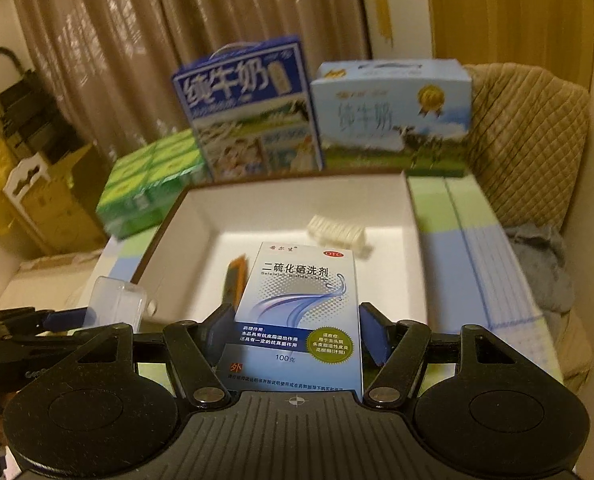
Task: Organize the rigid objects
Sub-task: 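Carry both items over the box and open the right gripper releasing the medicine box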
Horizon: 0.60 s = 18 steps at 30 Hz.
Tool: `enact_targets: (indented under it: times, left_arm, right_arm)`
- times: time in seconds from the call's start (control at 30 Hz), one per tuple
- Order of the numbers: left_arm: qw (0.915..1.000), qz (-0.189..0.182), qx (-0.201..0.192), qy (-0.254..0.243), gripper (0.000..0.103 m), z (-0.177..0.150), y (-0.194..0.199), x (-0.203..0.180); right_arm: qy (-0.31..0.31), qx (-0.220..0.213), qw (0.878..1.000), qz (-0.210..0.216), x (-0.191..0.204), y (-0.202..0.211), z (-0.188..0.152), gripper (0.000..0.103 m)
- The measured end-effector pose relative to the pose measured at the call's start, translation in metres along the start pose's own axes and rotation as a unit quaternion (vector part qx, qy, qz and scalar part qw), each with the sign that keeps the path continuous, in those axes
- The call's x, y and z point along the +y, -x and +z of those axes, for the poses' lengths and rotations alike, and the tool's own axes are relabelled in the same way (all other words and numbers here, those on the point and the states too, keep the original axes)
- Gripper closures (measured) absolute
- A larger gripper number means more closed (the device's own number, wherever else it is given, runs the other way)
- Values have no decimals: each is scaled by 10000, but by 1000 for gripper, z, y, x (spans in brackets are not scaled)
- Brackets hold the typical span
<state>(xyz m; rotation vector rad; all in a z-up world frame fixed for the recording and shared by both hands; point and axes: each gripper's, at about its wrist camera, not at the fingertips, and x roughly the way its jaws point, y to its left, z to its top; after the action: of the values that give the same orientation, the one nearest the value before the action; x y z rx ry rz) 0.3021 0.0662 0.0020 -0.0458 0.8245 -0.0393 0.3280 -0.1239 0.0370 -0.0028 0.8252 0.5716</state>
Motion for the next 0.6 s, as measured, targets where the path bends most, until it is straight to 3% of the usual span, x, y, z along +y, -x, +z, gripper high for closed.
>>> enact_targets:
  times: [0.23, 0.6]
  left_arm:
    - [9999, -46, 68, -66, 52, 36, -36, -19]
    - [9986, -40, 503, -140, 52, 54, -97, -32]
  right_arm:
    - [8, -49, 9999, -135, -19, -37, 29, 39]
    - [59, 357, 9987, -353, -46, -96, 36, 39]
